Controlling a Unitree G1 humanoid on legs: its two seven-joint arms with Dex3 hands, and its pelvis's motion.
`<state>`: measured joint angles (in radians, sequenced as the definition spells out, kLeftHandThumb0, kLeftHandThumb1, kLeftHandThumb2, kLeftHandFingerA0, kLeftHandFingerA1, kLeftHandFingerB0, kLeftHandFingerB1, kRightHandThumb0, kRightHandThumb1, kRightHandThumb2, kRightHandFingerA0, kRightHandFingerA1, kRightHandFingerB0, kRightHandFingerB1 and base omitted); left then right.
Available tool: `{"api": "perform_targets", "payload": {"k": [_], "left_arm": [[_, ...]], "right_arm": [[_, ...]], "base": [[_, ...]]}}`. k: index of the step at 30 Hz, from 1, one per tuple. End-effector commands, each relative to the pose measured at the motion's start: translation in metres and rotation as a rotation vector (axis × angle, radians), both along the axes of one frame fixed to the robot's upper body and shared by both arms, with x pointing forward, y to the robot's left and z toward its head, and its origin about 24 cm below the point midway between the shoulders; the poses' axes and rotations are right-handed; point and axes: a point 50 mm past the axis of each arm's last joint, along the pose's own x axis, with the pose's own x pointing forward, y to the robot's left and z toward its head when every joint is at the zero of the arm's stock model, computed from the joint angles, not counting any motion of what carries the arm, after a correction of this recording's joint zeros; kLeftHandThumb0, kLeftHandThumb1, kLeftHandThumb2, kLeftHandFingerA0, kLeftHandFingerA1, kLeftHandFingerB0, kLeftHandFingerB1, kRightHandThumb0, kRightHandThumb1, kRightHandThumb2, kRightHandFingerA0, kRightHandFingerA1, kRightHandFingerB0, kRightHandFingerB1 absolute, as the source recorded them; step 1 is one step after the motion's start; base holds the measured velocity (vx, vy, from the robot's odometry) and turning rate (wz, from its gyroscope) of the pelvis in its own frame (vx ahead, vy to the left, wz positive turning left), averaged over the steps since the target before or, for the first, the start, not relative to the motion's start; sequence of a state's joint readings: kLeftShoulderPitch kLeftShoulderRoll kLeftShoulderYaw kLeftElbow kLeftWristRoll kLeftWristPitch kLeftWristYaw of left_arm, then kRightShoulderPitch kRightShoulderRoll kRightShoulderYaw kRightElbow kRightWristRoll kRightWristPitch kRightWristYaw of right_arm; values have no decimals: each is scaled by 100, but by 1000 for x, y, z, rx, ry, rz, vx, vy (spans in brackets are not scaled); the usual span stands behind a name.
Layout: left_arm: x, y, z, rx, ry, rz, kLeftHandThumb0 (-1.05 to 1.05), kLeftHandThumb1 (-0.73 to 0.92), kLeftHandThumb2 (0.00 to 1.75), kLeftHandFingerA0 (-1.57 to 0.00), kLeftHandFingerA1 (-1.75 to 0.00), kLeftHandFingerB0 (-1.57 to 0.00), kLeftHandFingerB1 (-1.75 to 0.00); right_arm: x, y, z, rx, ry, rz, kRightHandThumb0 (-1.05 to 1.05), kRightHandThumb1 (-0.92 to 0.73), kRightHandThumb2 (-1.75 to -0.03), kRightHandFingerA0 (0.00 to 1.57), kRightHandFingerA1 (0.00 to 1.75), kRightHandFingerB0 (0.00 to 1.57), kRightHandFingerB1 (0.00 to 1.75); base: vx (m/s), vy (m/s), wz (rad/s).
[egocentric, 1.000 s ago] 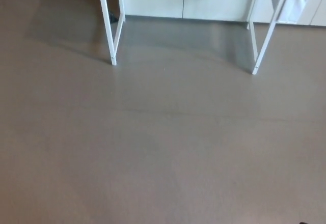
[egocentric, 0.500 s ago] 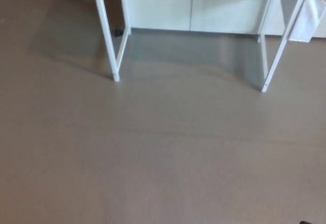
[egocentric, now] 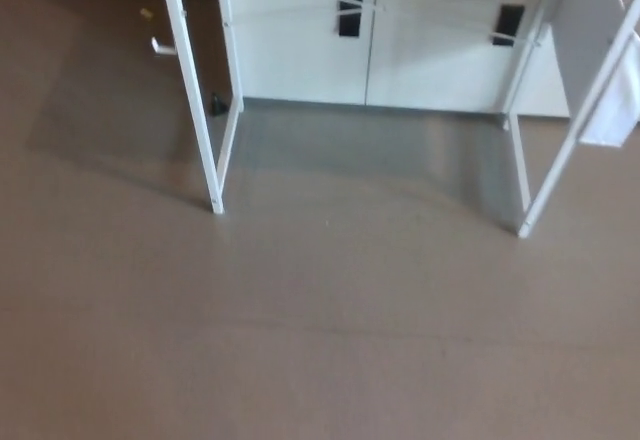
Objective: The robot walk towards a table in front and then clicks the light switch button using the right hand's index finger
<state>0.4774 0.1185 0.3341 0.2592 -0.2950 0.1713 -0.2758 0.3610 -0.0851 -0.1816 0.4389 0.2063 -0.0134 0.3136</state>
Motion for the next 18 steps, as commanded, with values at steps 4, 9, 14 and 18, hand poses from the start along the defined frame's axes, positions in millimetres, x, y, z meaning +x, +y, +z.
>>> {"api": "perform_targets", "payload": {"k": [4,9,14,18], "left_arm": [[1,0,2,14,-6,-4,-26,61,103,-32,-59,-5,-47],[1,1,1,12,1,-15,-32,81,64,-37,-43,-14,-31],[2,1,3,17,0,-29,-34,84,65,-38,-44,-14,-31],[1,2,3,14,-5,-29,-32,85,65,-39,-44,-14,-31]], "right_arm": [[1,-5,2,-14,-10,12,-19,-43,-91,32,62,18,54],[2,-4,2,-23,-12,22,-20,-43,-91,33,62,18,54],[3,-4,2,-19,-15,16,-17,-44,-92,34,63,20,55],[2,-3,2,-25,-9,15,-17,-44,-91,33,62,20,54]], "base": [[464,-126,47],[301,-30,-1],[327,120,-22],[492,266,-25]]}}
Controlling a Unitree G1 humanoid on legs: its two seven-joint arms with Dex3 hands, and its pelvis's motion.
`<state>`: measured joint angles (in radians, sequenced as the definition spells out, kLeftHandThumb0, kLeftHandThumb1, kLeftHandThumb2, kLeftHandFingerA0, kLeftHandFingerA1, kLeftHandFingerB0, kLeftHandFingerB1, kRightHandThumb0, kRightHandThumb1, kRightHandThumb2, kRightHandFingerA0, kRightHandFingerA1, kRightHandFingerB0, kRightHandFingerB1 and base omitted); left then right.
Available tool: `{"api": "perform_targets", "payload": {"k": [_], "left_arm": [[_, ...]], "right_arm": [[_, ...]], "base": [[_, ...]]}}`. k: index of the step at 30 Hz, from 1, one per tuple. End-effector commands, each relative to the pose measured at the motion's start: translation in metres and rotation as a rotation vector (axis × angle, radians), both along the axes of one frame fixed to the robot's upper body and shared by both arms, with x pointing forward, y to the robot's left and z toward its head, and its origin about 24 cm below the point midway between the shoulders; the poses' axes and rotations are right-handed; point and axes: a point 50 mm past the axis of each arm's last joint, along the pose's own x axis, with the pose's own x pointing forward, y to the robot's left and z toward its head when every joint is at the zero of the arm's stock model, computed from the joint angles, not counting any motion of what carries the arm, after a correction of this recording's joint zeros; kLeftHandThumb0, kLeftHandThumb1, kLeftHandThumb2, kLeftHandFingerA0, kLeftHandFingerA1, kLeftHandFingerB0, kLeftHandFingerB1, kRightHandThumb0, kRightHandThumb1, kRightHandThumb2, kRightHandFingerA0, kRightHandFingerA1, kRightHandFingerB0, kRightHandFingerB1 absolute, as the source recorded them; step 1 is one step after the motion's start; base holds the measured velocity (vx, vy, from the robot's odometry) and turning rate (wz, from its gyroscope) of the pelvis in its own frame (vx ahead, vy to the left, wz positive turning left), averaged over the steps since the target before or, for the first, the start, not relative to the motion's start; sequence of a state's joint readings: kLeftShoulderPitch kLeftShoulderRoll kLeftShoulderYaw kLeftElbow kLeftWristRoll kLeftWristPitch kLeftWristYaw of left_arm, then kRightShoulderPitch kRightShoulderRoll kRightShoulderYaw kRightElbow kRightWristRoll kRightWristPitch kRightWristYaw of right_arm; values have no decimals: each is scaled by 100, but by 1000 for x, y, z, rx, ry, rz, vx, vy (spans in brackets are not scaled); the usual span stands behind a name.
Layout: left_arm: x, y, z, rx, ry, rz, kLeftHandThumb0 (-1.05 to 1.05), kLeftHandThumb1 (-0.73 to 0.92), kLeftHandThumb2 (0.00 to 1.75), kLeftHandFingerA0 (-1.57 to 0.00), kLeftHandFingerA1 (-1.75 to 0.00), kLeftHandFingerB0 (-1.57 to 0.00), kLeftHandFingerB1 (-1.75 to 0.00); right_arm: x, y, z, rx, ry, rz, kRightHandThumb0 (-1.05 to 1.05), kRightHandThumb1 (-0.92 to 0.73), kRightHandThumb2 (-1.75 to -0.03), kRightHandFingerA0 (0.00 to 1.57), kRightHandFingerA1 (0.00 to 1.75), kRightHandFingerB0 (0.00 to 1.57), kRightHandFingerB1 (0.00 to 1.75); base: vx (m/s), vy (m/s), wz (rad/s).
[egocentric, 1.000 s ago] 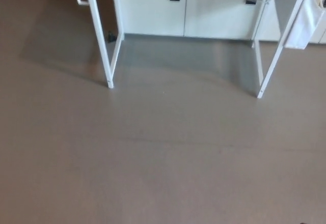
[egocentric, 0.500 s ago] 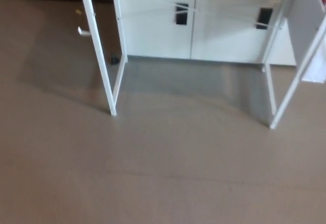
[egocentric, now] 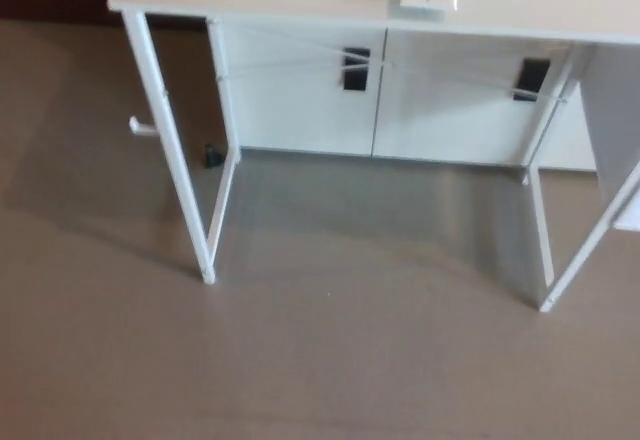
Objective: The robot walk towards a table in front and then clicks the light switch button using the right hand's index finger
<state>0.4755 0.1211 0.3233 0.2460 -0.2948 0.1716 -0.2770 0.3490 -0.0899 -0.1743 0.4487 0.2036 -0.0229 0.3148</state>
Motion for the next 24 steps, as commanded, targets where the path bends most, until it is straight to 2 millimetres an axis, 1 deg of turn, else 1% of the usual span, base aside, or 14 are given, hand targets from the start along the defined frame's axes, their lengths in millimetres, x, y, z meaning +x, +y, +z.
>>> {"api": "perform_targets", "payload": {"k": [1,2,3,4,5,6,9,13,14,17,18,19,22,24], "left_arm": [[-3,3,2,18,6,-10,-27,64,104,-32,-59,-4,-46],[-3,3,2,20,3,-15,-28,61,103,-31,-58,-3,-46],[-3,3,2,22,4,-19,-33,81,64,-37,-43,-14,-31],[-3,3,2,24,7,-19,-33,79,63,-37,-43,-14,-31],[-3,3,1,21,7,-16,-33,79,63,-37,-43,-14,-31],[-2,3,1,19,13,1,-26,55,98,-31,-59,-4,-46],[-2,3,0,35,16,-14,-26,53,96,-28,-58,-3,-46],[-8,3,-4,60,53,-38,-28,50,94,-31,-59,-5,-46],[-10,2,-6,63,64,-47,-28,49,94,-32,-59,-7,-47],[-19,-1,-11,54,87,-48,-29,47,92,-30,-58,-8,-47],[-26,-4,-11,49,95,-67,-28,49,94,-35,-60,-8,-47],[-29,-5,-12,49,99,-78,-28,49,94,-35,-60,-8,-47],[-40,-9,-13,45,112,-96,-28,48,94,-39,-62,-10,-48],[-45,-12,-15,40,126,-104,-28,49,95,-37,-61,-10,-48]], "right_arm": [[-2,-4,2,-16,-4,5,-17,-44,-91,32,62,18,54],[-2,-4,2,-17,-2,2,-18,-44,-91,33,62,19,54],[-2,-4,2,-19,-1,1,-17,-44,-91,33,62,19,54],[-2,-4,2,-15,-1,-3,-17,-43,-91,35,63,20,55],[-2,-3,2,-10,-2,-8,-17,-43,-91,35,63,20,55],[-1,-3,2,-13,-3,-5,-17,-43,-91,35,63,20,55],[-1,-4,2,-25,-4,6,-18,-44,-91,35,63,19,55],[-9,-4,0,-21,14,-9,-17,-44,-91,32,62,18,54],[-11,-5,-1,-29,16,-2,-18,-43,-90,34,62,18,54],[-20,-5,-2,-39,28,9,-18,-44,-91,33,62,19,54],[-26,-6,-4,-34,42,5,-17,-43,-90,33,62,19,54],[-28,-6,-4,-32,49,4,-17,-43,-90,33,62,19,54],[-37,-5,-6,-23,69,10,-17,-44,-91,32,62,18,54],[-42,-5,-8,-16,80,12,-17,-44,-91,31,62,18,54]], "base": [[405,218,-3],[413,175,6],[389,144,1],[330,139,10],[324,108,9],[350,74,13],[347,0,14],[433,-83,25],[489,-243,70],[472,-192,41],[308,-135,8],[262,-100,5],[299,-30,-16],[278,83,-34]]}}
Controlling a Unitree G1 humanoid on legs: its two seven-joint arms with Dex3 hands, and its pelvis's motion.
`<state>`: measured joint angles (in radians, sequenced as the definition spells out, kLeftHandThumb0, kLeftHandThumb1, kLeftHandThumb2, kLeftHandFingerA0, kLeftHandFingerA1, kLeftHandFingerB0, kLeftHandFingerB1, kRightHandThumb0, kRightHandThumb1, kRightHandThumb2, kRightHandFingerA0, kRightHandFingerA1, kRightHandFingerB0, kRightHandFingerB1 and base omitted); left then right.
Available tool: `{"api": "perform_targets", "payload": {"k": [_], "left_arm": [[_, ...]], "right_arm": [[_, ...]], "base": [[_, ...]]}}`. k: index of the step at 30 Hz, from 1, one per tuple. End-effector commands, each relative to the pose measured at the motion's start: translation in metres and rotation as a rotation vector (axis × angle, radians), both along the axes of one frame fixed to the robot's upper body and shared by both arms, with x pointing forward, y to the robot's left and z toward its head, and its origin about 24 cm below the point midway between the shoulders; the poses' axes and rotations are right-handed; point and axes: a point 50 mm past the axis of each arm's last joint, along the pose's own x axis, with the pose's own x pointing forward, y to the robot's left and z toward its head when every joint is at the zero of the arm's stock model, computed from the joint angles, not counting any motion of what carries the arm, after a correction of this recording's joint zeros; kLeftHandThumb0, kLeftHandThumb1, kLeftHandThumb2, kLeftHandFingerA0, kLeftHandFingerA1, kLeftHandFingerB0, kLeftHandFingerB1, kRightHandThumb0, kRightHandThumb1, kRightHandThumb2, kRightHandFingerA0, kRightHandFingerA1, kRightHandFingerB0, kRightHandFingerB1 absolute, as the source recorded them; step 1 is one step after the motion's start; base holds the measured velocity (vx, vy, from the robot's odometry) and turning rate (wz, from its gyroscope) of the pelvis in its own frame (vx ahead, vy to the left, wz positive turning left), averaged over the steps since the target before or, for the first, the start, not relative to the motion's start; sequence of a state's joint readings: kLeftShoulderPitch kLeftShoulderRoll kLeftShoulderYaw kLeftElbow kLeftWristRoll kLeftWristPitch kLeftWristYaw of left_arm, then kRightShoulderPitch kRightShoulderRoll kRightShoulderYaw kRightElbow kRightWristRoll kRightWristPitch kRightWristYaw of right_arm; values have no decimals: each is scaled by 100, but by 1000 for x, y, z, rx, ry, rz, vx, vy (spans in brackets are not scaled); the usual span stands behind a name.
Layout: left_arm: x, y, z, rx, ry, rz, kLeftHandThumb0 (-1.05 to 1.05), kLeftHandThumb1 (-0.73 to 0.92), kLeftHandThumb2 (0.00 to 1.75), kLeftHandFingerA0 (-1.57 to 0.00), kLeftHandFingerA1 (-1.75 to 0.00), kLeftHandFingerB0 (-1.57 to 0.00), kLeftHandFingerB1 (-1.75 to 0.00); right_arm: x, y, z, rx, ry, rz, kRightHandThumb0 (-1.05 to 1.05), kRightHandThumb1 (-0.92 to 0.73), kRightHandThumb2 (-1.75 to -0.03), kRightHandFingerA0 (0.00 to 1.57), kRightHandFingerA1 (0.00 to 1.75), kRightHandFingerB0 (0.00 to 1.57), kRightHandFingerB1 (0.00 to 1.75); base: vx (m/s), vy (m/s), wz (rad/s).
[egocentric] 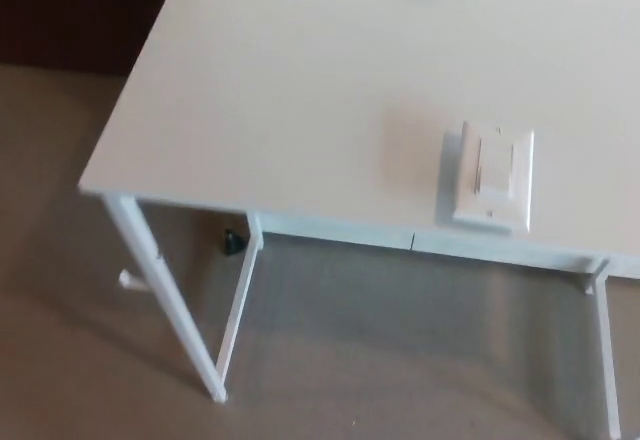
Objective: The robot walk towards a table in front and then clicks the light switch button using the right hand's index finger
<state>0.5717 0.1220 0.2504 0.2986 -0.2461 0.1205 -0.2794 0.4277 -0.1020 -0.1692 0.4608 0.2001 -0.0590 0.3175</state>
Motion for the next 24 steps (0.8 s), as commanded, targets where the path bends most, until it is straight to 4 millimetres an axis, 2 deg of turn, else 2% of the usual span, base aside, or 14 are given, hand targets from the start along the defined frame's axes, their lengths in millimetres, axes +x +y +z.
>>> {"api": "perform_targets", "payload": {"k": [1,3,7,16,17,18,19,20,21,24], "left_arm": [[-10,-3,0,36,8,-58,-29,47,93,-37,-61,-10,-48],[-14,-7,-1,20,12,-62,-28,47,93,-35,-60,-10,-48],[-16,-11,-4,5,9,-74,-28,47,93,-35,-61,-11,-49],[-19,-23,-10,-4,29,-126,-27,50,95,-39,-61,-12,-49],[-18,-25,-11,-6,30,-127,-32,68,60,-47,-45,-25,-33],[-18,-25,-11,-8,26,-136,-26,50,95,-40,-62,-12,-49],[-18,-27,-13,-15,25,-140,-26,50,95,-43,-63,-13,-49],[-18,-28,-13,-19,24,-141,-32,69,60,-51,-46,-26,-34],[-18,-30,-14,-20,23,-151,-27,50,95,-42,-62,-13,-49],[-19,-34,-14,-23,26,-169,-27,50,95,-40,-61,-12,-49]], "right_arm": [[-17,0,-3,10,29,10,-17,-44,-91,32,62,19,54],[-19,-1,-6,-56,43,58,-24,-42,-90,36,63,18,53],[-21,0,-6,-58,39,64,-22,-41,-89,37,64,18,53],[-21,2,-8,-91,47,78,-23,-41,-89,38,63,19,53],[-20,2,-7,-91,41,85,-23,-42,-89,38,64,19,53],[-19,3,-8,-94,40,89,-24,-41,-89,39,64,19,53],[-18,2,-10,-91,41,83,-25,-40,-89,39,65,20,54],[-17,1,-11,-91,39,85,-26,-40,-89,39,65,19,54],[-17,2,-10,-92,35,90,-25,-41,-89,37,64,20,54],[-16,4,-7,-96,23,98,-24,-41,-90,39,65,21,54]], "base": [[247,88,-33],[360,162,-43],[294,208,-17],[9,23,0],[-22,-135,20],[-33,-164,19],[-38,-195,21],[32,-309,-22],[48,29,-7],[1,-15,4]]}}
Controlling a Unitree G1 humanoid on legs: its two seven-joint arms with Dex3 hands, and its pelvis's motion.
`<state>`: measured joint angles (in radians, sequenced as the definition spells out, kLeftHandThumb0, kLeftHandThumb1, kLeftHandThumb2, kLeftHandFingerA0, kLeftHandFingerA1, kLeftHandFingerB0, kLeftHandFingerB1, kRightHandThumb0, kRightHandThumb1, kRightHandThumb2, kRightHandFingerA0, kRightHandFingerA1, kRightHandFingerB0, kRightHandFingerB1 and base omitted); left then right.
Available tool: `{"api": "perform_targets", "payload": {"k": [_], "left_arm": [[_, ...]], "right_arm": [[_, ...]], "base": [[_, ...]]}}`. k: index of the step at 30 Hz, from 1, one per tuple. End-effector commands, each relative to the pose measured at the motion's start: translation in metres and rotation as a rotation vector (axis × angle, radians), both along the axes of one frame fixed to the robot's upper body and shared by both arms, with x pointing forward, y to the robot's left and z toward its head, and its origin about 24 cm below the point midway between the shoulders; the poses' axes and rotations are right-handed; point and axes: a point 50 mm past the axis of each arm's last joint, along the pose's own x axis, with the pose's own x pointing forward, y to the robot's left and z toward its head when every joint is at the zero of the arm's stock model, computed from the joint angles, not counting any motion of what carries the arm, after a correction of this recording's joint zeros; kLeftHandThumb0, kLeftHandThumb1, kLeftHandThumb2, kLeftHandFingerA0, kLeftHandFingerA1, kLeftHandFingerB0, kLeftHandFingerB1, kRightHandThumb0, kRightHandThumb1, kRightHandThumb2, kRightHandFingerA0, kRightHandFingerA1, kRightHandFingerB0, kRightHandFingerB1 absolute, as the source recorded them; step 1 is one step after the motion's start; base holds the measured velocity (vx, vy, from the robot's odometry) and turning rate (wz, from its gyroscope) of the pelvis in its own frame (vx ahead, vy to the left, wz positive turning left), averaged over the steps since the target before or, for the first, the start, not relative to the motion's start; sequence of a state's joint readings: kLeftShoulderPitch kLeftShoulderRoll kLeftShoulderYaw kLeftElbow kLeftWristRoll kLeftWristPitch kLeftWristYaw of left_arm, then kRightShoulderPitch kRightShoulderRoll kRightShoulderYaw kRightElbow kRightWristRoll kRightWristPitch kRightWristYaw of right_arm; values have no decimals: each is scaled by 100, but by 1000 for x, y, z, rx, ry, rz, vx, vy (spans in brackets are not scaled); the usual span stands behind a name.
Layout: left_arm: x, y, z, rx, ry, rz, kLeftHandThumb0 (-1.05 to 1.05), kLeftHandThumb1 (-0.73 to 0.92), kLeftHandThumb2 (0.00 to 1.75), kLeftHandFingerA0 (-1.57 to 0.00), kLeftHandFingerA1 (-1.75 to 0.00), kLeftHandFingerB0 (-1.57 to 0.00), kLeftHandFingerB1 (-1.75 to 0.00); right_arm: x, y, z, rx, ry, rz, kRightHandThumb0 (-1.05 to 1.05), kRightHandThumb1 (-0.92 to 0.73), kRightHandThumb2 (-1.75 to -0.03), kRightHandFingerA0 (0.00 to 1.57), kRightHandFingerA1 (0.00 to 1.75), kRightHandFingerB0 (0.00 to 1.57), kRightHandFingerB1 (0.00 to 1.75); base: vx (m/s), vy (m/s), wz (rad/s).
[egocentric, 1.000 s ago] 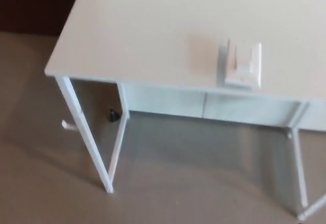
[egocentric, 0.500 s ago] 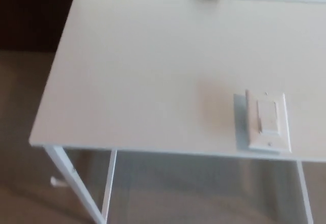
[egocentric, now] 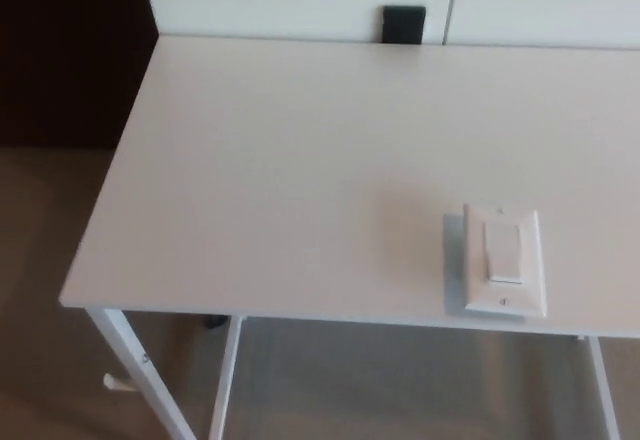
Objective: The robot walk towards a table in front and then clicks the light switch button using the right hand's index finger
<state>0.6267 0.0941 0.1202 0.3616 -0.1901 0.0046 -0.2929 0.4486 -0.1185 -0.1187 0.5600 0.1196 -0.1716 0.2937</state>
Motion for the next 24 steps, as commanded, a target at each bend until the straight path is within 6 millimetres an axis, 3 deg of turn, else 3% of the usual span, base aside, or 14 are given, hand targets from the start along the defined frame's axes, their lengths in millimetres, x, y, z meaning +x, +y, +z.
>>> {"api": "perform_targets", "payload": {"k": [1,2,14,24], "left_arm": [[1,-1,1,22,-20,-49,-34,71,62,-48,-45,-24,-33],[0,-3,3,15,-23,-61,-28,51,96,-39,-61,-11,-48],[1,1,2,29,-19,-53,-26,52,96,-38,-61,-12,-49],[0,3,3,23,-27,-46,-26,50,95,-40,-62,-12,-49]], "right_arm": [[1,1,4,-21,-31,26,-25,-41,-90,39,66,21,54],[1,1,4,-23,-30,31,-26,-40,-89,40,66,22,54],[4,-1,-3,-18,-29,27,-26,-40,-88,37,64,20,54],[2,-1,-3,-34,-34,48,-25,-41,-89,40,65,21,54]], "base": [[0,0,0],[0,0,0],[43,154,-3],[41,-12,7]]}}
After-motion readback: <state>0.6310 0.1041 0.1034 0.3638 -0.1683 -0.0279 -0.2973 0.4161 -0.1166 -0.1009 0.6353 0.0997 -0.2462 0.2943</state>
